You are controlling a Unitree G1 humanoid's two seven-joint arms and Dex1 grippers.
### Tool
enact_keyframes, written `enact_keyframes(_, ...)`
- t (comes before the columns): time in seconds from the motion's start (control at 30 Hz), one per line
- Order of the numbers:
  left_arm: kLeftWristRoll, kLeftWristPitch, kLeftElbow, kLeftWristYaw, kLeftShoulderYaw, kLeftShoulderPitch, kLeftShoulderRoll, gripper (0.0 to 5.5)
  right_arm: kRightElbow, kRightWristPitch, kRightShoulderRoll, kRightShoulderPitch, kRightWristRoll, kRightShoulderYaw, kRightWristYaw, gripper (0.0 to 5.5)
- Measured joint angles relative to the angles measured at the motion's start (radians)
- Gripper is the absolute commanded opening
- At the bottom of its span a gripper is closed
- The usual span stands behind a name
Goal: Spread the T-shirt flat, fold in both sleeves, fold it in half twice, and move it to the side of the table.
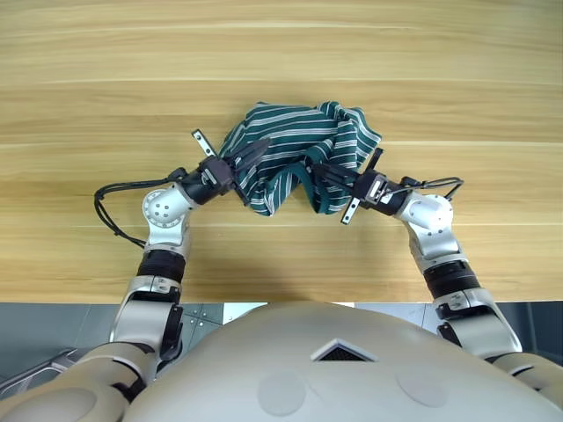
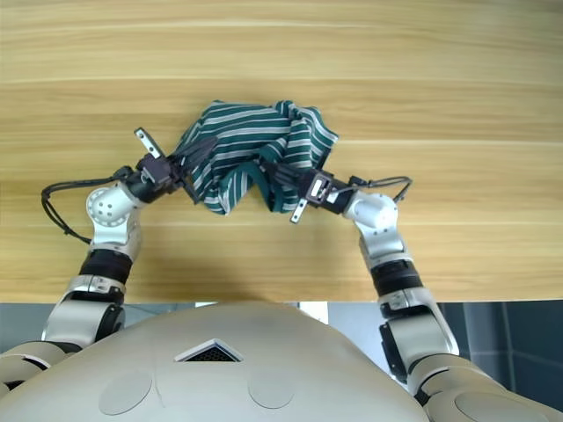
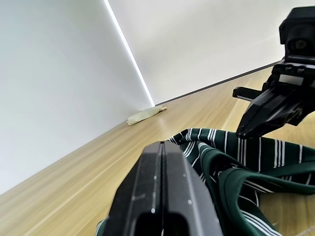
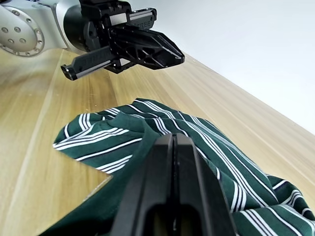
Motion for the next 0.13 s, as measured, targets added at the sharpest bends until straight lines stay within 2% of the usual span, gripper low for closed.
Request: enact_keyframes(0.13,0.000,-0.013,0.006,0.008,-0.006,0.000,0.006,0.00,-0.007,0.000,-0.012,0.000,0.001,0.006,0.001,0.02)
